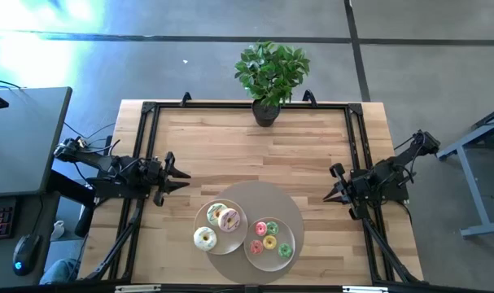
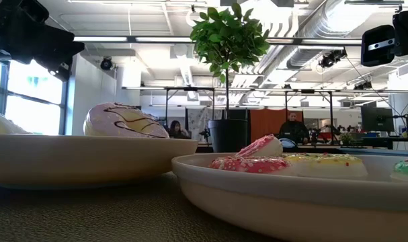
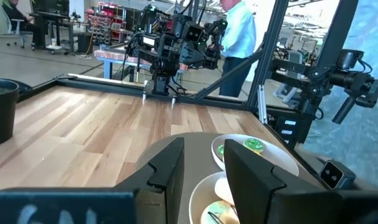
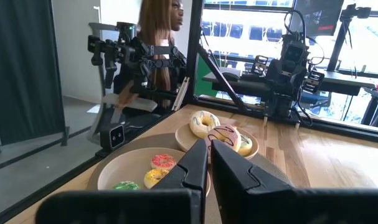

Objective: Pick & Place donuts
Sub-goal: Return to home position

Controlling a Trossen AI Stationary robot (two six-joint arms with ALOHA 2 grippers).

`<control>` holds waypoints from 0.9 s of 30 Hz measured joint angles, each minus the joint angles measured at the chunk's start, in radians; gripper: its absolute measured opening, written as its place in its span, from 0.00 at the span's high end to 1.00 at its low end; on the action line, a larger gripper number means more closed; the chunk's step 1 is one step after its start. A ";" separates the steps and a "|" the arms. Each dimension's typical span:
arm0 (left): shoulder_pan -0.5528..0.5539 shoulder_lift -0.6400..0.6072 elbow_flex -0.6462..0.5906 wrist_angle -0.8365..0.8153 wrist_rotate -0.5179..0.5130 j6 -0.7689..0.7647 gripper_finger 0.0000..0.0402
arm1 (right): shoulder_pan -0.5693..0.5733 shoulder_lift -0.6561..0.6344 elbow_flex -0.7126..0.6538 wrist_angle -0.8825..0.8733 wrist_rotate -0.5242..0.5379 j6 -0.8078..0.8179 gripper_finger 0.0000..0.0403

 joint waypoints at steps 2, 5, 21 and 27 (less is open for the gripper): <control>0.000 0.000 0.000 0.000 0.000 0.000 0.72 | 0.000 0.000 0.000 0.000 0.000 0.000 0.96; 0.000 0.000 0.000 0.000 0.000 0.000 0.72 | 0.000 0.000 0.000 0.000 0.000 0.000 0.95; 0.000 0.000 0.000 0.000 0.000 0.000 0.72 | 0.000 0.000 0.000 0.002 0.000 0.000 0.95; 0.000 0.000 0.000 0.000 -0.001 0.000 0.72 | 0.000 0.000 0.000 0.002 0.000 0.000 0.96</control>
